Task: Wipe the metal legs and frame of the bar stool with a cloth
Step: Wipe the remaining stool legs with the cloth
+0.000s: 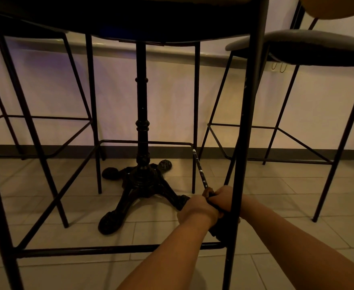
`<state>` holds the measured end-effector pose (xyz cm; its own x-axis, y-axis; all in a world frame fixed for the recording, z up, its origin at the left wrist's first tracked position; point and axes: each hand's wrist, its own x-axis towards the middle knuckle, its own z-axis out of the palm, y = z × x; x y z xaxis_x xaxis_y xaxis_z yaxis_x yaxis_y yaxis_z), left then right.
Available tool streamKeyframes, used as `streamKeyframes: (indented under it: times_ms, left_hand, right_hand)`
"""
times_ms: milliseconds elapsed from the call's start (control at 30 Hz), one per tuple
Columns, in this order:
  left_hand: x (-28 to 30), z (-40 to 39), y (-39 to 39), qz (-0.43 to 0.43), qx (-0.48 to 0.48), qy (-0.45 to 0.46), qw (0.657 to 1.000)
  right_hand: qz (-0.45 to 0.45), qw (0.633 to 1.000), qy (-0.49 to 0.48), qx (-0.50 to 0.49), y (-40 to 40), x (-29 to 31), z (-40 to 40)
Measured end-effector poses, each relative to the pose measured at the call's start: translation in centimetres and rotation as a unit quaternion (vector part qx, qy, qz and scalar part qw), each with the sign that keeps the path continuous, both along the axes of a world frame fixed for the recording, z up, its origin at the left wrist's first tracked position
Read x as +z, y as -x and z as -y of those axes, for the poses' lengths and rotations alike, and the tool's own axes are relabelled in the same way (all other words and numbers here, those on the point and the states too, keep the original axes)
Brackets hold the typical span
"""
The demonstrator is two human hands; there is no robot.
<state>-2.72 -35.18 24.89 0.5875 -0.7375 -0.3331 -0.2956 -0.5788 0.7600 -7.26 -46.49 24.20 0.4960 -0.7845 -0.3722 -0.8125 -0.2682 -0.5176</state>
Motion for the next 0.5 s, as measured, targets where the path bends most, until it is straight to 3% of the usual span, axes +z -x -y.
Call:
streamKeyframes:
  times_ms: [200, 333, 500]
  left_hand:
    - [0.0, 0.7, -0.2, 0.027, -0.004, 0.013, 1.000]
    - [0.2, 0.6, -0.1, 0.050, -0.004, 0.007, 0.999]
    - [0.3, 0.6, 0.3, 0.075, 0.009, -0.008, 0.997]
  right_hand:
    - [-0.009, 1.000, 0.022, -0.012, -0.7, -0.3, 0.8]
    - [0.075, 0.997, -0.001, -0.033, 0.1, -1.1, 0.9]
    - [0.074, 0.994, -0.053, -0.055, 0.0, -1.2, 0.4]
